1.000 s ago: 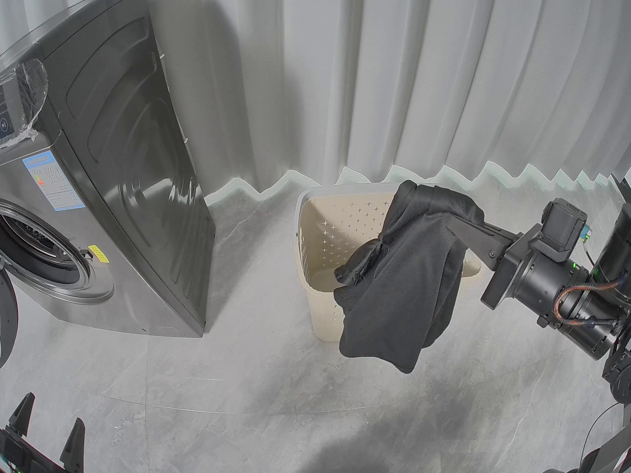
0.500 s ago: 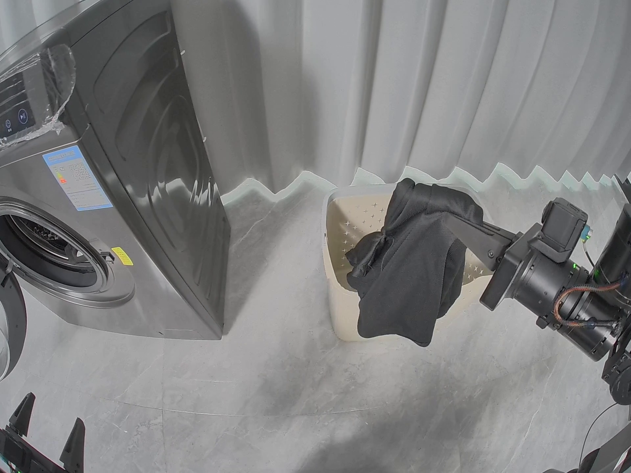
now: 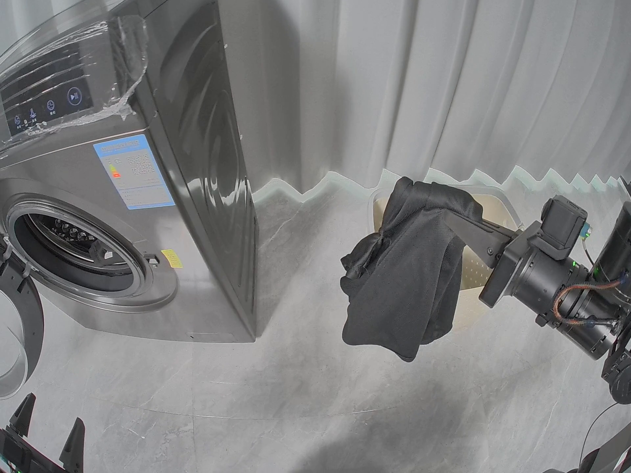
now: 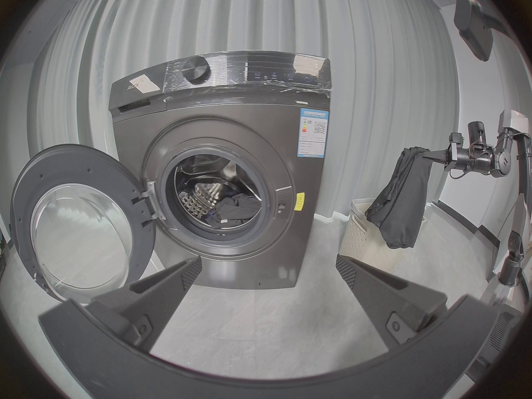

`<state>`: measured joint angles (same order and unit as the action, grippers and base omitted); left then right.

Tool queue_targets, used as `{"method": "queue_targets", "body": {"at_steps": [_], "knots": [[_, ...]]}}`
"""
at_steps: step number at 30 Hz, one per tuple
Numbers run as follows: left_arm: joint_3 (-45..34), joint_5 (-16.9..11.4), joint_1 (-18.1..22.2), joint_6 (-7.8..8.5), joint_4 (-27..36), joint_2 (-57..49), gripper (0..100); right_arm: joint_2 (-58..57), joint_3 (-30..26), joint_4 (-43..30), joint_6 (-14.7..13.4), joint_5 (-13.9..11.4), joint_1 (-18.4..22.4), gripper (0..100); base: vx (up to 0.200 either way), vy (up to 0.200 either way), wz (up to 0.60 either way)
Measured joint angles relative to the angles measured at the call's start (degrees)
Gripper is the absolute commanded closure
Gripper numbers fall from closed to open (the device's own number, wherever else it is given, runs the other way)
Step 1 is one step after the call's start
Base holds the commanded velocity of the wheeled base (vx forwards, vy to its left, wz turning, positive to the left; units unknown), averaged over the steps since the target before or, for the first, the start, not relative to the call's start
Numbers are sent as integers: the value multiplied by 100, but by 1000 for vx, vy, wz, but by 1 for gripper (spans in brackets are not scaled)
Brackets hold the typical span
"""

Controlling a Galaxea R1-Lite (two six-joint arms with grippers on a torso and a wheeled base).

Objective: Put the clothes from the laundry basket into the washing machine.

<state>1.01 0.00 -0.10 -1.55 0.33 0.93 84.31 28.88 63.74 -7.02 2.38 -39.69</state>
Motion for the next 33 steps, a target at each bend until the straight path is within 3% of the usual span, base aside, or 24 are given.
{"method": "queue_targets", "body": {"at_steps": [4,10,22,28,33], "knots": [[0,0,0,-22,2,0,0,2,4,0,-1,0,6,100,0,200,0],[0,0,-1,-22,2,0,0,13,6,0,-6,-2,6,100,0,0,0],[0,5,-1,-37,2,4,0,67,2,9,-9,-4,1,100,-200,0,0],[0,0,5,-34,0,6,0,77,-7,9,-9,-11,-2,100,0,0,0],[0,0,5,-28,0,9,0,83,-13,2,-9,-9,1,100,0,200,0]]}}
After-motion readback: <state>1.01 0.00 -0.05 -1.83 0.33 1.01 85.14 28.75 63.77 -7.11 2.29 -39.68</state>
